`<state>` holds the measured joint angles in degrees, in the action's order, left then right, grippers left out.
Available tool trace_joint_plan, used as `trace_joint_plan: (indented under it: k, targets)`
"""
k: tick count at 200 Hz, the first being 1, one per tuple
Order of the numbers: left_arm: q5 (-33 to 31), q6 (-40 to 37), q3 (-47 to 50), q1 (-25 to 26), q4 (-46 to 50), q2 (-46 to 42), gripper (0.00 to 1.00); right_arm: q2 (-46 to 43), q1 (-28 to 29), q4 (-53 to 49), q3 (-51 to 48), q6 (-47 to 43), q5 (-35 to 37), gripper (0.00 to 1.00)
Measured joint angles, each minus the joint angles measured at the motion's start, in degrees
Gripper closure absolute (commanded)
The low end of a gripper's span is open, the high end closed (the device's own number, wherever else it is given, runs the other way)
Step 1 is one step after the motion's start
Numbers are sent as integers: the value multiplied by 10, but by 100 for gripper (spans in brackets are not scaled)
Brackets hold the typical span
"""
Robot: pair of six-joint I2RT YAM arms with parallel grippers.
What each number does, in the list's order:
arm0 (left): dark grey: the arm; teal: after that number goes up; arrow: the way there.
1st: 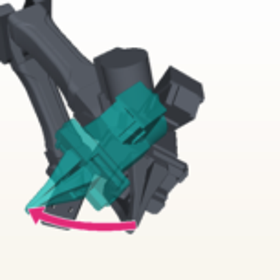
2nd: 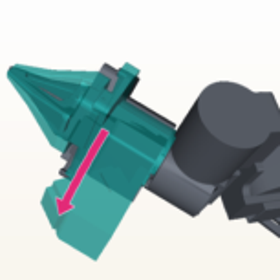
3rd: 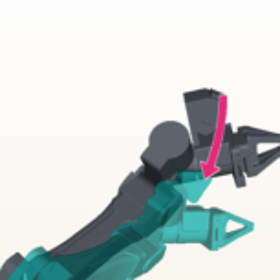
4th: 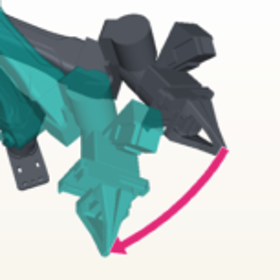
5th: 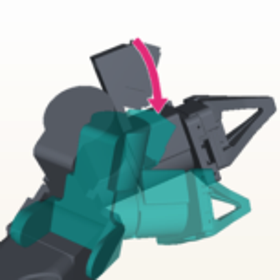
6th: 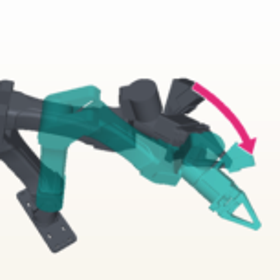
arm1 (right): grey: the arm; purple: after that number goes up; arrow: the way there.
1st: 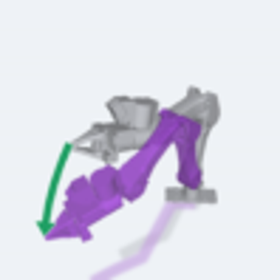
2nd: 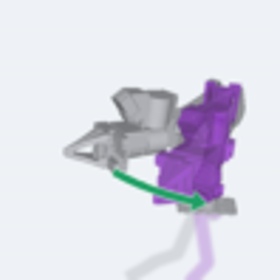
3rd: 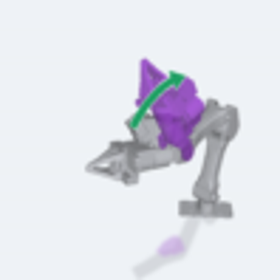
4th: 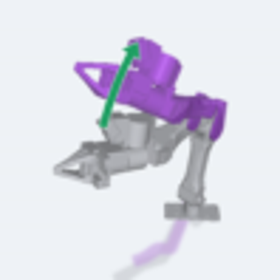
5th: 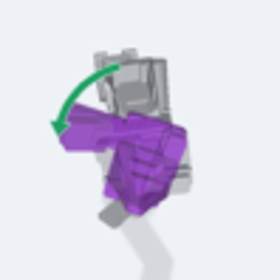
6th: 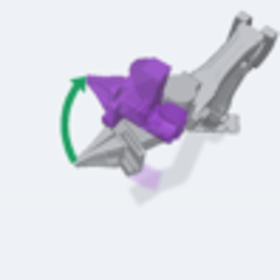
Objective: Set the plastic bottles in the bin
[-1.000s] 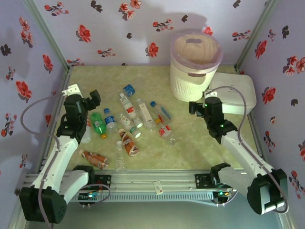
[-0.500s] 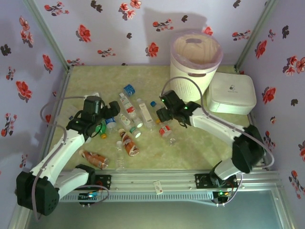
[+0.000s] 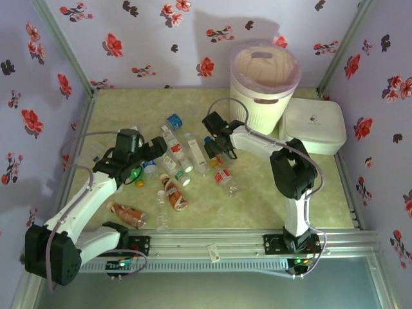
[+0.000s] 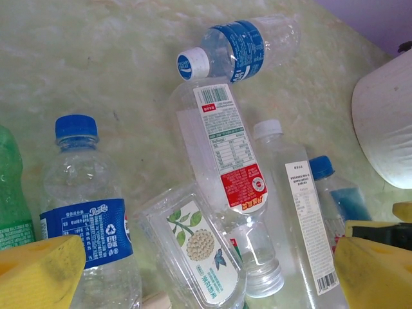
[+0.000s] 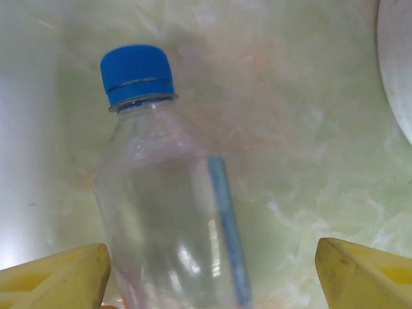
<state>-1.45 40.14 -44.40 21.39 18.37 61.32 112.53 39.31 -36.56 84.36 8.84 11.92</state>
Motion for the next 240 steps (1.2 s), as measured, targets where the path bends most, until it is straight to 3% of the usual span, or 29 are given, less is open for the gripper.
trace_joint_plan:
  k: [56,166,240]
  targets:
    - [1,0,5,0,1,0,0,49,-8,-23,18,2,-47,23]
    - [1,0,14,0,-8,3,0,56,-12,-26,28,-11,-40,40]
    - [1,10,16,0,-26,33,0,-35,1,-105,94,-44,-27,43]
